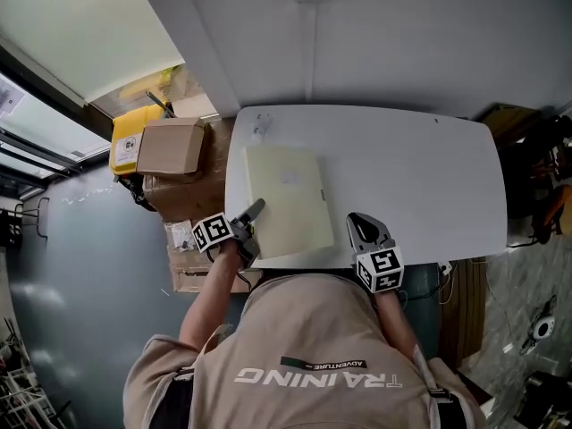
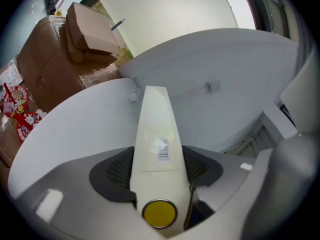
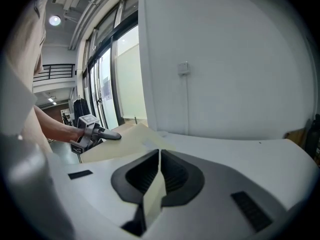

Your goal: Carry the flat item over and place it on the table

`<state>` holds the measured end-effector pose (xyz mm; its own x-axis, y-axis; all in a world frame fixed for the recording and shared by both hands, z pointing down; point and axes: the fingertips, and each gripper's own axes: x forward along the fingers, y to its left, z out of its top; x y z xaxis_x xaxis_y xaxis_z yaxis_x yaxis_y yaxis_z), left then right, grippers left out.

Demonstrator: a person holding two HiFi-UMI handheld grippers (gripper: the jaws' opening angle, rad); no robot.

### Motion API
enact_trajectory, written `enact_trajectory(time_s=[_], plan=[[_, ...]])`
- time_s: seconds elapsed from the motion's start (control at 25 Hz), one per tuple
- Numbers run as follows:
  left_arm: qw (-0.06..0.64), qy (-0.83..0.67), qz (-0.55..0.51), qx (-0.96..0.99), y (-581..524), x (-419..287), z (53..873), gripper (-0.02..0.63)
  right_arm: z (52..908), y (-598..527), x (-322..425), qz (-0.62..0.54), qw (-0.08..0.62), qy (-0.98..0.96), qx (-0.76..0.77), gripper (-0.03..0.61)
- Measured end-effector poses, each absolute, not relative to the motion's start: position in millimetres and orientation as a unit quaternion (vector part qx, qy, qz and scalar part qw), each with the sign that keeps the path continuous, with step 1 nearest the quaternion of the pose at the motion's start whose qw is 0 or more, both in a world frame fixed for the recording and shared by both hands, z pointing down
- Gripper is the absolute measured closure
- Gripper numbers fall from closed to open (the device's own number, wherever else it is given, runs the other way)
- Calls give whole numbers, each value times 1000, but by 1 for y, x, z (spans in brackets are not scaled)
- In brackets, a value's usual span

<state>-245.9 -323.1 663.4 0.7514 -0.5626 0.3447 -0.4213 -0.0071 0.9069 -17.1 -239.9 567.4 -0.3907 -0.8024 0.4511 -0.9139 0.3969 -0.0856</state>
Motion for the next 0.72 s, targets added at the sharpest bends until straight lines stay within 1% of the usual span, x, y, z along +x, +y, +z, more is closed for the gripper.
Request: enact_trajectory(time_s=[0.36, 0.48, 0.72], plan=[[662, -293, -111, 681, -336, -270, 709, 328, 577, -233, -34, 173, 199, -806, 530, 563], [668, -284, -123, 677, -337, -277, 721, 327, 578, -245, -47, 172, 205, -809, 523, 563], [706, -231, -173, 646, -334, -278, 742, 324, 583, -258, -78, 159, 220, -821, 503, 563]])
